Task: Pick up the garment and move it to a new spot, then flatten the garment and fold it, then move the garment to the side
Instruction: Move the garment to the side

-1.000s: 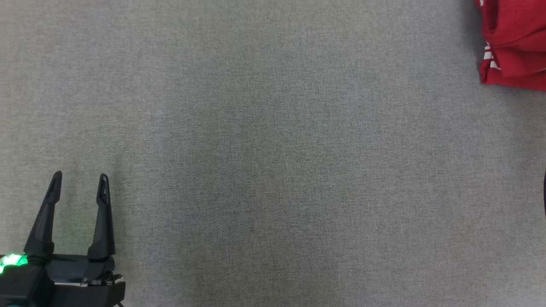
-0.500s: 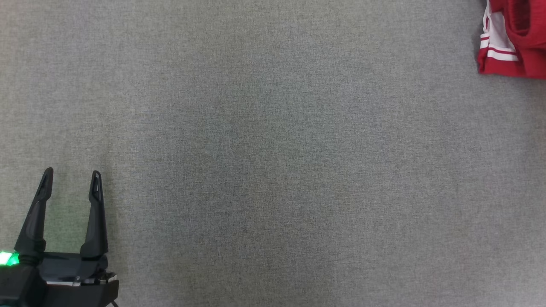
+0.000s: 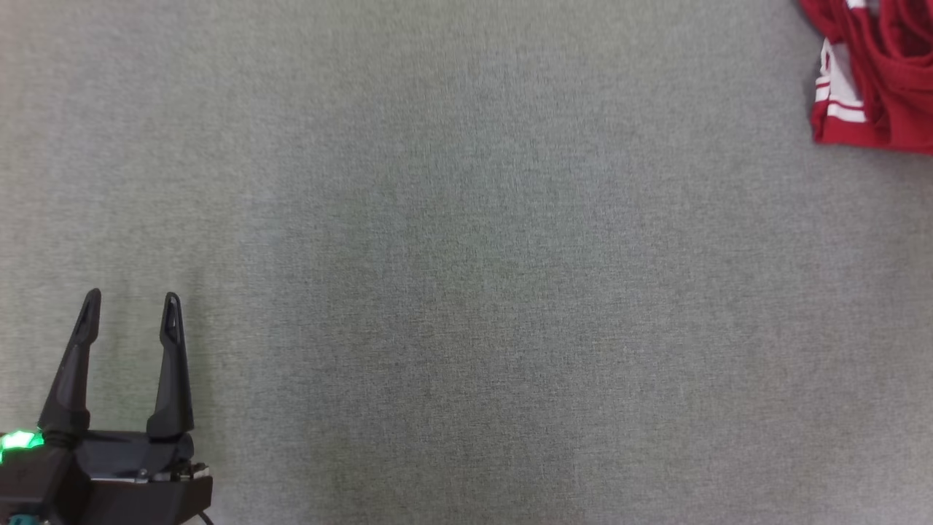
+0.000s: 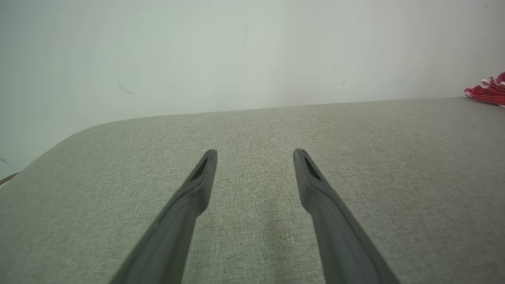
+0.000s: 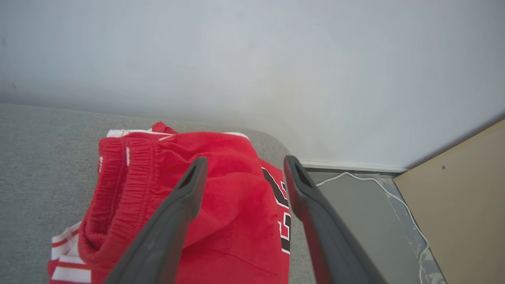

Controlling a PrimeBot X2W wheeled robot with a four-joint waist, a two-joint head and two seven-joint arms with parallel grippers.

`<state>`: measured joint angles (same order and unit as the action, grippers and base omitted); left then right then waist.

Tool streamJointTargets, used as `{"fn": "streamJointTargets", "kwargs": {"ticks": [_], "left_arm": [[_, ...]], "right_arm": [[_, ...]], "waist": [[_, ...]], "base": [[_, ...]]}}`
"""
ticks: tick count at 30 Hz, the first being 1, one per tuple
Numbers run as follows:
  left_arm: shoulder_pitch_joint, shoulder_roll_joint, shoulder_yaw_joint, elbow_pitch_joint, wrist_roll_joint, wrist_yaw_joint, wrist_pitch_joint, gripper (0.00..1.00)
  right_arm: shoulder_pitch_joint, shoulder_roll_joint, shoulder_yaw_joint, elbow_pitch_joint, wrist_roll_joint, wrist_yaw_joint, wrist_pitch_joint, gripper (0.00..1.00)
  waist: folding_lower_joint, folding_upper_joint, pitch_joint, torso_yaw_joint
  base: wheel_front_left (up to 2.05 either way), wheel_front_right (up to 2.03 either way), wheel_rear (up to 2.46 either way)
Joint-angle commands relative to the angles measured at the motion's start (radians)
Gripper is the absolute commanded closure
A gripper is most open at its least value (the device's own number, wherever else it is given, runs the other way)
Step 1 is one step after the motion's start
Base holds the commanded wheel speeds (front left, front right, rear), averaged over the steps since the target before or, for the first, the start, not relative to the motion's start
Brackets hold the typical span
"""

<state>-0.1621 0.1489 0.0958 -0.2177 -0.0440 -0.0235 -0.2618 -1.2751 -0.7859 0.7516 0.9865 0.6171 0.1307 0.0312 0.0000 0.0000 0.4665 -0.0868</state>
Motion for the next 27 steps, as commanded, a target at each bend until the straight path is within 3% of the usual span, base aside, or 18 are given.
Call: {"fn": "streamJointTargets", "kwargs": {"ticks": [1,13,20,27], "left_arm": [[0.011,-0.004,0.004,0.008,-0.005,0.006,-0.004,0.0],[0.066,-0.042,0.03,0.077,-0.037,0.01,-0.004,0.0],[0.097,-0.06,0.031,0.106,-0.041,0.007,-0.004,0.0],[0.126,-0.074,0.024,0.129,-0.04,0.001,-0.004,0.0]], "right_arm": [[-0.004,0.012,-0.005,-0.004,0.007,0.0,-0.018,0.0],[0.105,0.216,-0.084,-0.069,0.029,0.0,-0.253,0.0],[0.245,0.32,-0.159,-0.156,0.02,0.0,-0.295,0.0],[0.429,0.373,-0.291,-0.338,-0.103,0.0,-0.295,0.0]], "waist": [[0.0,0.0,-0.027,0.005],[0.0,0.0,-0.19,0.003],[0.0,0.0,-0.275,0.014],[0.0,0.0,-0.334,0.029]], "base": [[0.0,0.0,0.0],[0.0,0.0,0.0],[0.0,0.0,0.0],[0.0,0.0,0.0]]}}
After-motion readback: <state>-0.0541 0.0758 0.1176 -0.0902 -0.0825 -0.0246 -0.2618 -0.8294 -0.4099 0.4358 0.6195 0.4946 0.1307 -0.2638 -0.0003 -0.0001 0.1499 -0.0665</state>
